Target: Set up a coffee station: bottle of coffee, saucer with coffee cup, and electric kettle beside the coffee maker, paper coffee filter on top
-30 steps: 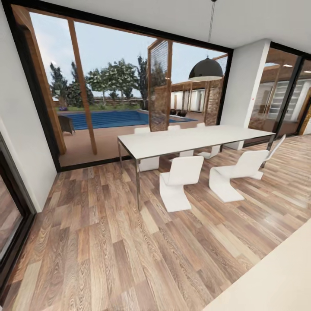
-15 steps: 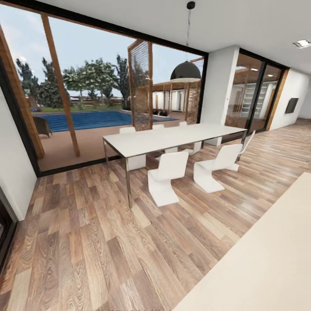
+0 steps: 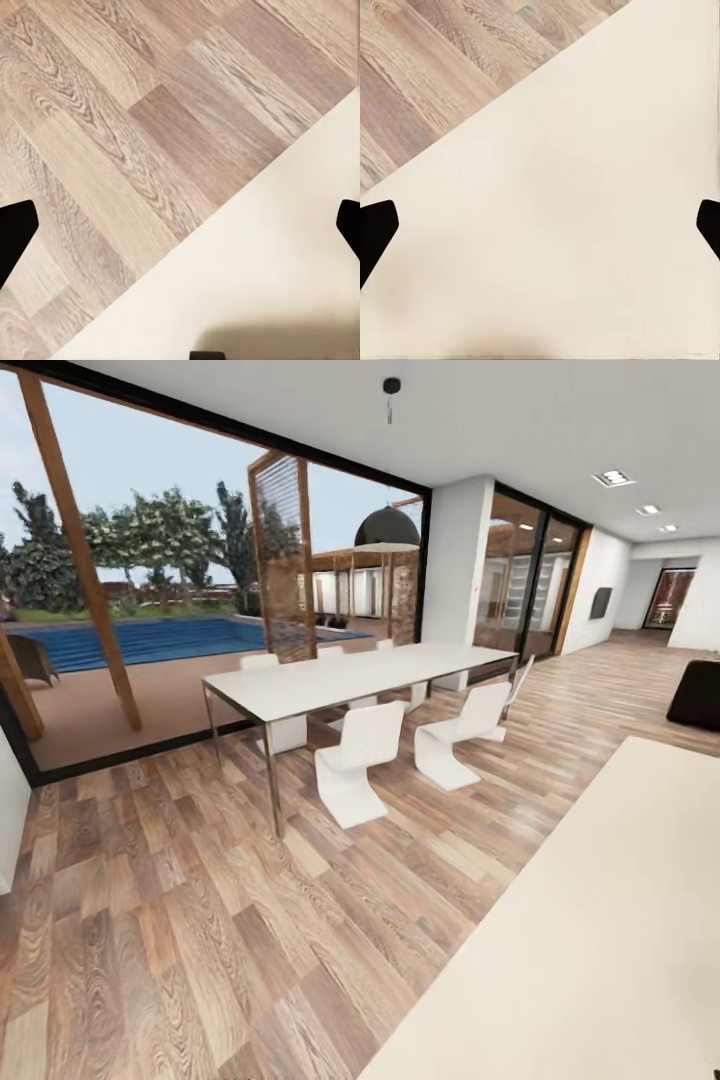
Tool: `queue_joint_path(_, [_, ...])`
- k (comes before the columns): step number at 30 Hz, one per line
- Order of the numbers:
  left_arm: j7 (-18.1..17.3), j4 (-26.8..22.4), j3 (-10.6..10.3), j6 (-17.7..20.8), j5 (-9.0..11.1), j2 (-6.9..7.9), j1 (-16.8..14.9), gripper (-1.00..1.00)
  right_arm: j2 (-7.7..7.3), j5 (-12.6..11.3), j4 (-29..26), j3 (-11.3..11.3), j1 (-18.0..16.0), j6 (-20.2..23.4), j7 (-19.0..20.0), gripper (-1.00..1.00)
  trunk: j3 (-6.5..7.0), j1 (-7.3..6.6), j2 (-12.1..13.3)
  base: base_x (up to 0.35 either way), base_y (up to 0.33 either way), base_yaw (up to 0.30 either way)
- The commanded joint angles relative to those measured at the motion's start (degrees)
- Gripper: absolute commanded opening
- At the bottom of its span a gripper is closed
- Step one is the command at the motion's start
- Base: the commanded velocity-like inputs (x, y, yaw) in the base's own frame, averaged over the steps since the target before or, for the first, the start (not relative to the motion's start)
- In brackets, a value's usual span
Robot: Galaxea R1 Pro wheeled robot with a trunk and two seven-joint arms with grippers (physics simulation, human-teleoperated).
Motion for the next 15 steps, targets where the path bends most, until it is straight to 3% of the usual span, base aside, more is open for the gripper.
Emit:
queue_joint_path(1, [0.0,0.0,0.0,-0.2,0.1,0.0,0.0,1.0,0.02,0.0,0.0,-0.1,0.0,-0.1,0.0,1.0,-0.05,-0.02,0.0,-0.234,0.231,-0.267])
queue_joint_path(15, [0.0,0.0,-0.1,-0.1,0.0,-0.07,0.0,1.0,0.04,0.0,0.1,-0.1,0.0,-0.1,0.0,1.0,-0.05,-0.02,0.0,-0.232,0.227,-0.267])
